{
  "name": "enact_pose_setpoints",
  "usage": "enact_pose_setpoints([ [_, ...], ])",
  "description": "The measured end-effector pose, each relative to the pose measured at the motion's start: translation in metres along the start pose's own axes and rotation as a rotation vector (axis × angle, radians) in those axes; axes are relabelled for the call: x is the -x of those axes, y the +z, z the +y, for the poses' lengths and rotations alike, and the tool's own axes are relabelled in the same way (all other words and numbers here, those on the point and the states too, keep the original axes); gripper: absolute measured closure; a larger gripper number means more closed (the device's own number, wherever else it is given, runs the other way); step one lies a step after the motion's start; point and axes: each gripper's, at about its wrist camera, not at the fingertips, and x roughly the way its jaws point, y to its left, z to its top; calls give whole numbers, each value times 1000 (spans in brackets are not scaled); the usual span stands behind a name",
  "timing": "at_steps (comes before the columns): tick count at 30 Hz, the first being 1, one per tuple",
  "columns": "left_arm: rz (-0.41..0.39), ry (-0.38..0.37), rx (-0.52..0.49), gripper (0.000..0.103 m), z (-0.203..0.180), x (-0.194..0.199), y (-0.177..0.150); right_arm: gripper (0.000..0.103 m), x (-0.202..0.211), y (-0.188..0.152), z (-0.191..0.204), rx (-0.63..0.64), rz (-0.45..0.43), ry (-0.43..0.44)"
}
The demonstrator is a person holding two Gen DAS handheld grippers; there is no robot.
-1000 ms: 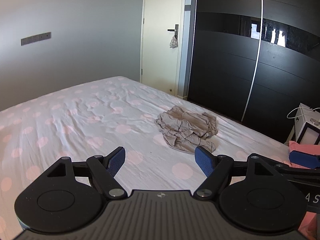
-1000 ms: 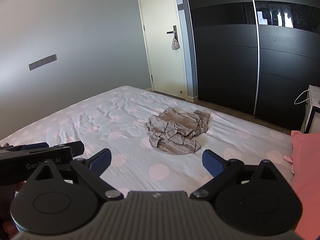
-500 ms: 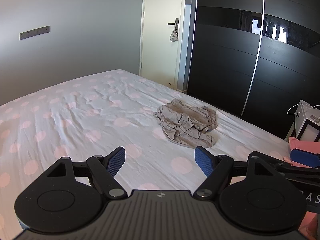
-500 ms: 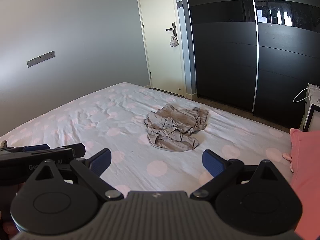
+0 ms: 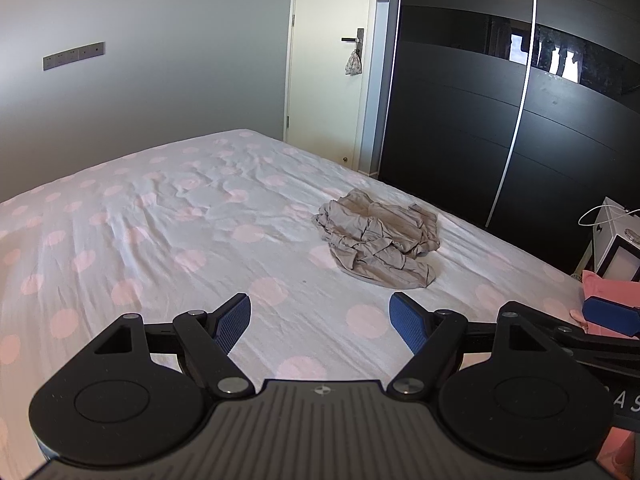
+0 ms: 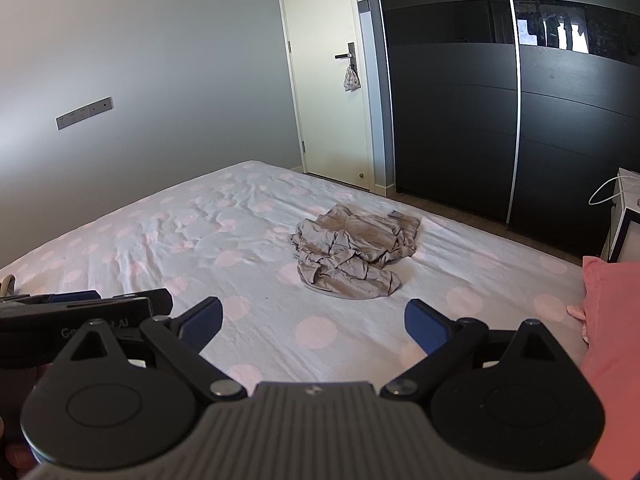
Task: Fold clothes
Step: 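Approach the crumpled beige garment on the bed with both tools open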
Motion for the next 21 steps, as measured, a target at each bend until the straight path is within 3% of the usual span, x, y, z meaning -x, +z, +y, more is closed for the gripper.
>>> enact_pose_setpoints([
  [21,32,24,14,27,5,-8,-3,5,-10,-2,7,21,14,13],
])
